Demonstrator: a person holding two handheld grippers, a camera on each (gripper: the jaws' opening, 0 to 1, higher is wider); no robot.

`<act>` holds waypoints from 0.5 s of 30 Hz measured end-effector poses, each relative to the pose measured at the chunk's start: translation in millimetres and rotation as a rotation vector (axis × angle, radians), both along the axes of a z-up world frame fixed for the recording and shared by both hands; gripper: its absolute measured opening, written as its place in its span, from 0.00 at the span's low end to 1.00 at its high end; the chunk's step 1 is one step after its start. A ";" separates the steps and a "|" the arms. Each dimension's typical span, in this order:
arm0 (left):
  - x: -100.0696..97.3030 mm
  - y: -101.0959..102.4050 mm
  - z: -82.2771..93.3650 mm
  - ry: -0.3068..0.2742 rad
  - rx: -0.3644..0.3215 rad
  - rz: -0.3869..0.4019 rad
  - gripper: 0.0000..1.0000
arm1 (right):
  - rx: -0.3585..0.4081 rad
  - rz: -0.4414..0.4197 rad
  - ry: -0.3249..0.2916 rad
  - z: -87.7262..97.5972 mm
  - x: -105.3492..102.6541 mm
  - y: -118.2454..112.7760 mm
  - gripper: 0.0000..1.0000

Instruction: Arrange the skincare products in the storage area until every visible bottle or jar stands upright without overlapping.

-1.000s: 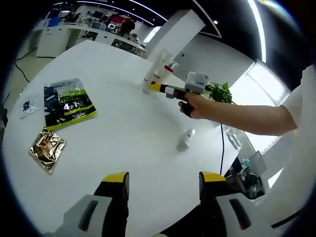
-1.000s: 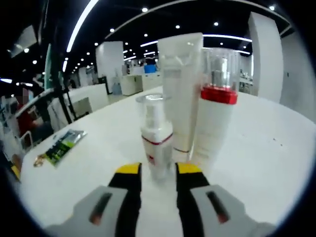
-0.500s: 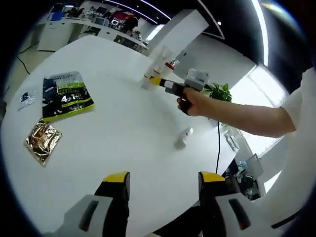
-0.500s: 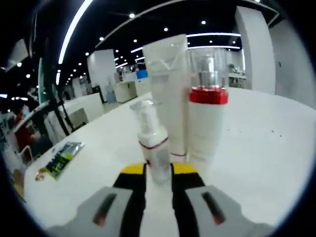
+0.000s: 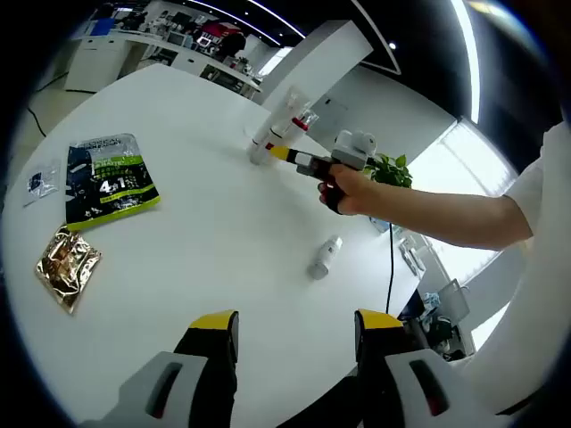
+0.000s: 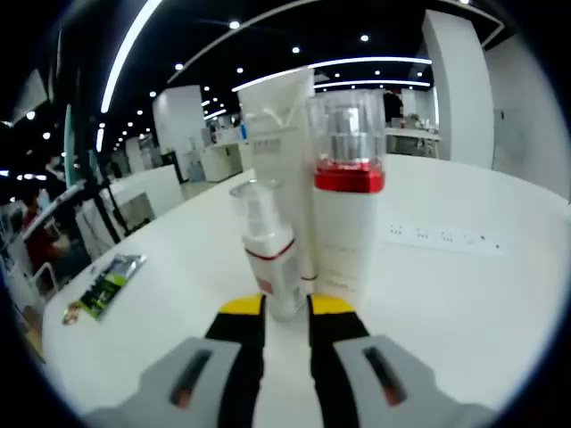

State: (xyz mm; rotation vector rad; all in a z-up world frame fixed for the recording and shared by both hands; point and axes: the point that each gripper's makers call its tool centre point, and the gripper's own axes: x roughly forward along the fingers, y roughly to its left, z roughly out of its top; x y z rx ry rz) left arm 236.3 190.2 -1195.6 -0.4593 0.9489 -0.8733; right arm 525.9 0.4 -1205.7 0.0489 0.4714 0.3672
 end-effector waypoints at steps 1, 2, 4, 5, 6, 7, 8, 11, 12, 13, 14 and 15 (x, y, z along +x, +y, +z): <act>-0.2 -1.1 -0.4 0.002 0.001 -0.006 0.54 | 0.003 -0.002 0.000 7.3 -5.2 -1.3 0.17; 0.1 -2.5 -0.7 0.001 0.003 -0.013 0.54 | 0.005 -0.004 -0.003 12.6 -8.7 -2.7 0.18; 3.2 -7.7 0.7 0.004 -0.006 -0.029 0.54 | 0.021 -0.028 -0.008 24.0 -18.8 -9.1 0.21; 7.1 -12.2 2.1 0.004 -0.021 -0.032 0.54 | 0.072 -0.074 -0.010 31.4 -27.0 -14.3 0.22; 10.1 -16.4 1.8 0.004 -0.026 -0.041 0.54 | 0.103 -0.093 -0.014 34.9 -35.0 -17.4 0.22; 14.0 -22.7 -0.1 0.004 -0.026 -0.063 0.55 | 0.116 -0.105 -0.010 36.4 -47.6 -21.6 0.23; 16.7 -26.8 -1.3 -0.002 -0.022 -0.080 0.55 | 0.101 -0.105 -0.008 35.2 -56.8 -25.0 0.23; 27.6 -46.7 -4.1 -0.045 -0.004 -0.148 0.55 | 0.101 -0.129 0.010 30.6 -94.1 -37.0 0.24; 30.6 -55.7 -5.3 -0.059 0.007 -0.172 0.55 | 0.102 -0.143 0.015 29.0 -109.6 -42.8 0.24; 32.4 -66.7 -5.5 -0.077 0.016 -0.198 0.55 | 0.106 -0.160 0.024 27.5 -127.1 -49.9 0.24; 32.6 -73.4 -5.6 -0.088 0.024 -0.215 0.55 | 0.110 -0.177 0.032 26.5 -137.3 -54.7 0.24; 32.0 -84.1 -6.3 -0.089 0.038 -0.235 0.55 | 0.119 -0.206 0.048 25.2 -152.9 -63.3 0.24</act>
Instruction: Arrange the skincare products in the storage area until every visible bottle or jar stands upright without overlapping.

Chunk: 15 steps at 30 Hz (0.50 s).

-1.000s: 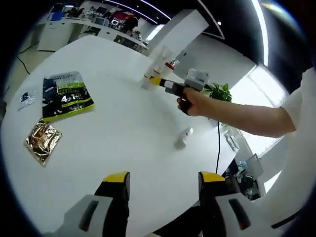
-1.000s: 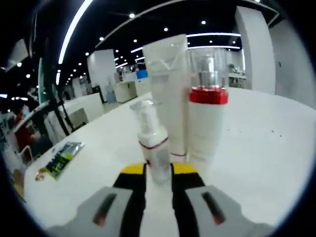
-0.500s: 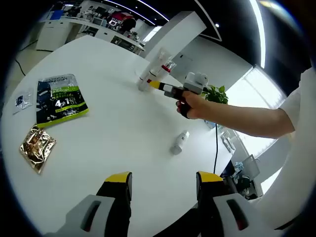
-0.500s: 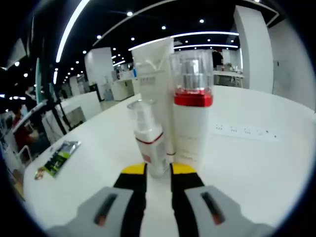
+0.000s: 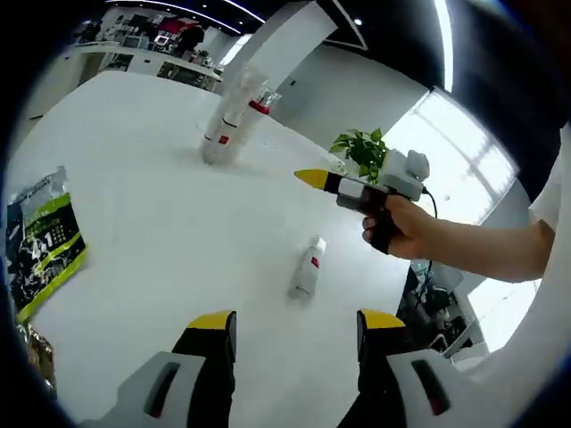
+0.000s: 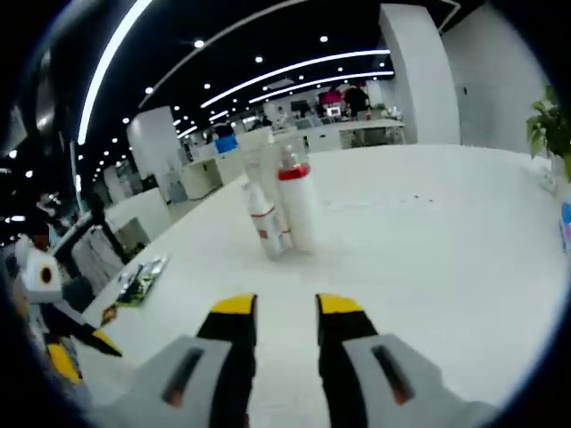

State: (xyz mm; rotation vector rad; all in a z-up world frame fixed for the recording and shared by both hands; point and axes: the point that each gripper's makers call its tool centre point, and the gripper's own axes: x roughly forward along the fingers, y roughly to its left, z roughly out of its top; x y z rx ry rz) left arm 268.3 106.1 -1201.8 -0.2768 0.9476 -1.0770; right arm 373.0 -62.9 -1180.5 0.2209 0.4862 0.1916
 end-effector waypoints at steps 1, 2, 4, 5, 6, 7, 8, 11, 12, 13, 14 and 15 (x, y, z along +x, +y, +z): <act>-0.4 -4.5 -0.4 -0.001 0.008 -0.009 0.55 | 0.016 -0.038 0.014 -0.6 -10.0 -9.9 0.24; -0.2 -11.9 0.0 -0.010 0.013 -0.021 0.55 | 0.027 -0.061 0.017 0.7 -18.7 -16.7 0.24; -1.6 -30.6 -0.3 -0.042 0.041 -0.072 0.55 | 0.033 -0.126 -0.006 9.4 -37.1 -39.7 0.24; -1.8 -41.1 -2.1 -0.065 0.058 -0.097 0.55 | 0.057 -0.172 -0.019 14.6 -47.7 -51.8 0.25; -2.6 -46.4 -5.9 -0.074 0.078 -0.116 0.55 | 0.075 -0.199 -0.026 17.2 -55.9 -59.3 0.25; -3.6 -53.5 -12.7 -0.082 0.109 -0.138 0.55 | 0.083 -0.214 -0.028 18.1 -63.6 -64.7 0.25; -4.4 -57.9 -17.5 -0.087 0.127 -0.154 0.55 | 0.076 -0.213 -0.018 16.4 -75.5 -70.9 0.25; -7.4 -70.2 -35.8 -0.109 0.202 -0.214 0.55 | 0.079 -0.232 -0.002 13.1 -95.7 -80.2 0.25; -8.4 -74.3 -41.4 -0.123 0.222 -0.241 0.54 | 0.103 -0.254 -0.007 14.3 -104.0 -84.4 0.25; -8.1 -76.4 -44.1 -0.126 0.237 -0.244 0.53 | 0.115 -0.263 -0.012 15.6 -108.2 -86.5 0.25; -7.5 -81.0 -46.4 -0.128 0.248 -0.247 0.52 | 0.114 -0.271 -0.012 16.4 -115.1 -89.8 0.25; -6.5 -86.8 -45.8 -0.125 0.247 -0.241 0.51 | 0.117 -0.277 -0.011 17.2 -118.7 -91.2 0.25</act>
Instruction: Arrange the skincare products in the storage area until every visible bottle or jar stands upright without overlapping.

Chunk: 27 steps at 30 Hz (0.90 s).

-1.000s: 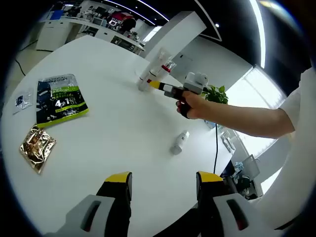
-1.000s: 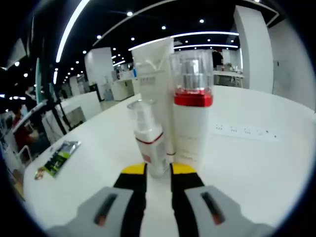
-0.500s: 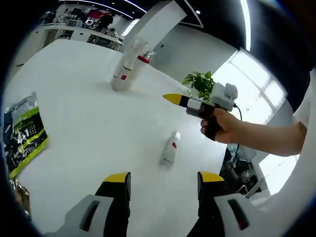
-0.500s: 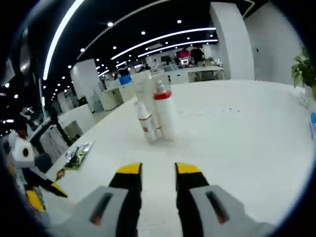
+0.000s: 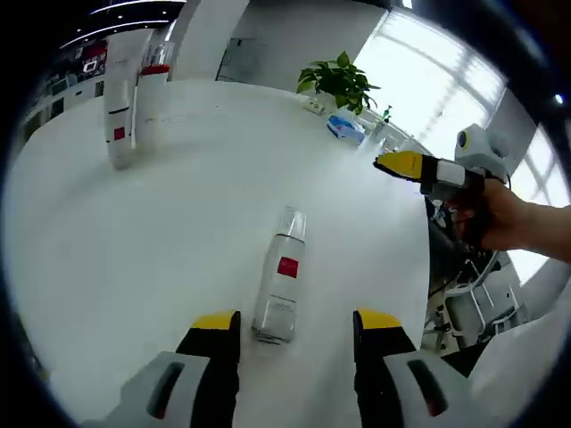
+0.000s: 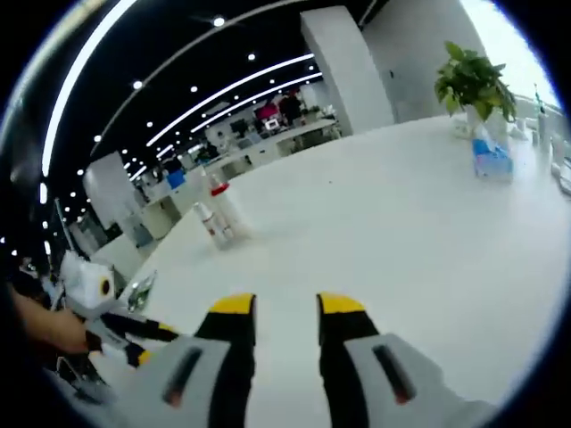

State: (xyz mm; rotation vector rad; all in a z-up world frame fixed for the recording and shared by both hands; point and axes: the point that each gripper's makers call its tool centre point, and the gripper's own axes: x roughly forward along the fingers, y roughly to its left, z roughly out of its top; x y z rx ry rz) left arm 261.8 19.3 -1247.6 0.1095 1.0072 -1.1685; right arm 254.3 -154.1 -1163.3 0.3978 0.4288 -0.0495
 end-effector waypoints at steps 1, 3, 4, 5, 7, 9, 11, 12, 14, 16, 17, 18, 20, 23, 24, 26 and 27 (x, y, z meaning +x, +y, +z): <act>1.2 -2.8 0.1 -0.006 0.004 -0.002 0.51 | 0.007 -0.003 -0.004 2.3 -4.1 -0.9 0.25; 4.6 -5.2 -1.8 -0.030 0.032 -0.014 0.49 | 0.009 -0.003 -0.009 5.9 -7.8 -1.4 0.25; 7.1 -6.6 -4.3 -0.042 0.057 -0.022 0.47 | 0.005 0.002 -0.014 8.7 -10.0 -1.5 0.25; 7.6 -7.6 -4.8 -0.044 0.060 -0.024 0.46 | 0.002 0.004 -0.016 9.4 -10.7 -1.6 0.25; 13.3 -11.9 -7.0 -0.066 0.074 -0.024 0.42 | 0.006 0.017 -0.024 13.1 -14.7 -1.2 0.25; 20.3 -10.6 -10.0 -0.099 0.109 -0.021 0.36 | 0.002 0.045 -0.029 15.1 -18.4 2.5 0.25; 22.4 -14.5 -12.9 -0.135 0.129 -0.065 0.24 | -0.002 0.074 -0.030 14.5 -22.4 5.2 0.25; 19.3 -13.6 -14.8 -0.128 0.138 -0.082 0.22 | 0.003 0.088 -0.032 13.4 -24.5 7.3 0.25; 22.6 -18.0 -13.1 -0.120 0.119 -0.068 0.22 | 0.014 0.101 -0.033 11.5 -26.2 9.7 0.25; 20.4 -17.3 -10.0 -0.092 0.125 -0.059 0.21 | 0.034 0.131 -0.015 8.6 -28.1 15.6 0.25; 19.9 -18.3 -5.4 -0.084 0.115 -0.052 0.21 | 0.047 0.146 -0.015 9.3 -28.1 19.2 0.25; 20.1 -21.2 0.0 -0.079 0.090 -0.037 0.20 | 0.078 0.163 -0.021 12.0 -26.9 24.9 0.26; 19.7 -27.6 17.1 -0.079 0.031 -0.026 0.20 | 0.207 0.194 -0.010 16.7 -24.5 40.8 0.31; 20.7 -35.1 47.1 -0.092 -0.071 0.019 0.20 | 0.363 0.189 -0.032 24.0 -16.2 55.2 0.34; 19.9 -35.7 55.1 -0.096 -0.090 0.030 0.19 | 0.418 0.199 -0.027 22.2 -13.4 63.7 0.35; 14.8 -35.4 65.3 -0.113 -0.111 0.014 0.19 | 0.533 0.240 0.001 18.2 -8.5 84.2 0.38; 12.7 -36.0 69.7 -0.115 -0.128 0.023 0.19 | 0.564 0.250 0.002 17.8 -5.9 90.5 0.41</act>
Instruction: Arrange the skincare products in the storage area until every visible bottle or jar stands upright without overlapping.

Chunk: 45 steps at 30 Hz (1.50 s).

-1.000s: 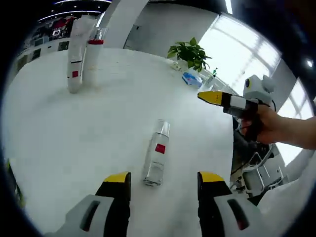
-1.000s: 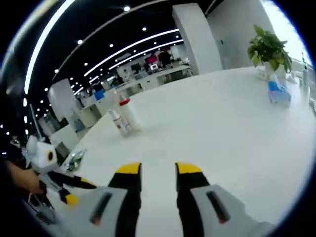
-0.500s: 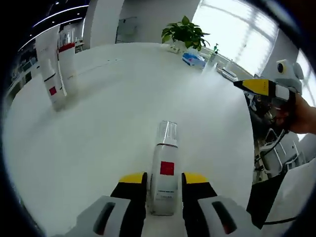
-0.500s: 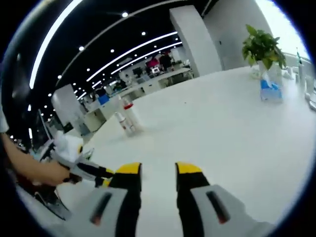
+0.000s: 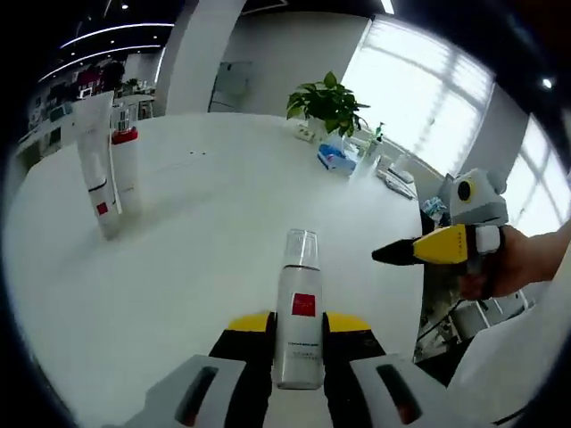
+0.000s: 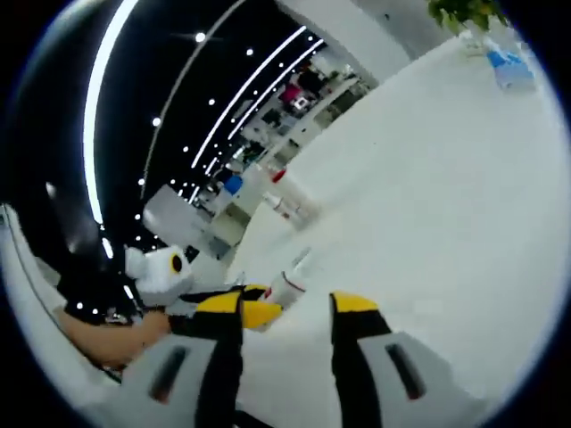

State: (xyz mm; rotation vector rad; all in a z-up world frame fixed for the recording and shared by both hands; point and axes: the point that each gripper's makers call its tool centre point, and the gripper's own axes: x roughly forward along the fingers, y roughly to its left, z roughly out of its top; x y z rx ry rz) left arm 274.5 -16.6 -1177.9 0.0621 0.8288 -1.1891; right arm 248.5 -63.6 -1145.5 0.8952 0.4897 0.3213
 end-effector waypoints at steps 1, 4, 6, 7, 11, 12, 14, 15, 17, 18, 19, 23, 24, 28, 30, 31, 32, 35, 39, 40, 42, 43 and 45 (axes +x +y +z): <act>-1.6 -1.3 5.2 -0.002 -0.021 0.002 0.19 | 0.025 0.007 0.002 -0.4 2.9 5.4 0.43; -8.7 -3.5 21.5 -0.024 -0.074 0.002 0.19 | 0.151 0.031 0.003 8.3 9.7 25.2 0.44; -17.6 -3.7 35.7 -0.021 -0.096 -0.002 0.19 | 0.216 0.025 0.010 16.7 13.5 33.4 0.41; -20.1 -4.1 40.0 -0.027 -0.101 -0.005 0.19 | 0.213 0.026 0.006 19.1 14.4 34.2 0.35; -30.7 -0.5 52.4 -0.067 -0.106 -0.035 0.19 | 0.227 0.016 0.009 26.8 20.2 33.8 0.22; -31.9 1.4 53.0 -0.067 -0.107 -0.037 0.19 | 0.242 0.033 0.012 28.4 19.6 36.6 0.21; -30.6 6.7 51.7 -0.077 -0.110 -0.031 0.20 | 0.224 0.063 -0.005 30.1 16.6 40.0 0.20; -30.6 7.1 51.4 -0.078 -0.112 -0.032 0.20 | 0.216 0.067 -0.012 30.3 17.1 40.7 0.20; -32.1 8.8 49.8 -0.075 -0.137 -0.039 0.21 | 0.204 0.091 -0.021 31.2 16.6 43.4 0.19; -34.5 9.5 51.6 -0.060 -0.161 -0.052 0.21 | 0.201 0.109 -0.021 32.9 15.0 45.3 0.18; -36.0 9.6 52.3 -0.048 -0.168 -0.056 0.22 | 0.196 0.120 -0.025 34.3 14.1 46.4 0.18; -52.6 16.3 66.2 0.085 -0.243 -0.150 0.25 | 0.084 0.336 -0.120 57.9 2.2 67.9 0.18; -57.6 18.0 69.8 0.119 -0.265 -0.180 0.25 | 0.057 0.402 -0.154 64.3 -0.3 73.1 0.18; -65.3 20.2 77.6 0.208 -0.335 -0.223 0.25 | 0.010 0.575 -0.258 79.6 -6.7 86.2 0.18; -66.7 20.3 80.1 0.233 -0.366 -0.231 0.25 | -0.009 0.604 -0.297 82.6 -6.7 87.3 0.18; -65.7 20.5 81.5 0.220 -0.381 -0.234 0.25 | -0.023 0.629 -0.331 86.2 -7.5 89.0 0.18; -66.6 20.4 82.8 0.218 -0.383 -0.239 0.24 | -0.011 0.639 -0.331 88.2 -7.2 89.6 0.18; -62.4 22.7 89.5 0.207 -0.382 -0.227 0.23 | -0.006 0.635 -0.327 90.4 -3.3 90.5 0.19; -51.4 29.4 93.3 0.149 -0.360 -0.178 0.22 | -0.108 0.595 -0.340 96.2 7.6 95.9 0.20; -45.8 30.1 94.3 0.151 -0.374 -0.143 0.22 | -0.133 0.577 -0.356 96.9 11.8 96.7 0.21; -37.7 30.6 92.4 0.150 -0.388 -0.091 0.22 | -0.173 0.543 -0.351 92.7 19.5 98.3 0.22; -33.5 31.1 88.9 0.146 -0.388 -0.065 0.22 | -0.170 0.538 -0.342 90.9 21.4 99.0 0.22; -27.2 30.9 83.6 0.138 -0.390 -0.018 0.22 | -0.179 0.505 -0.336 85.3 28.5 97.5 0.22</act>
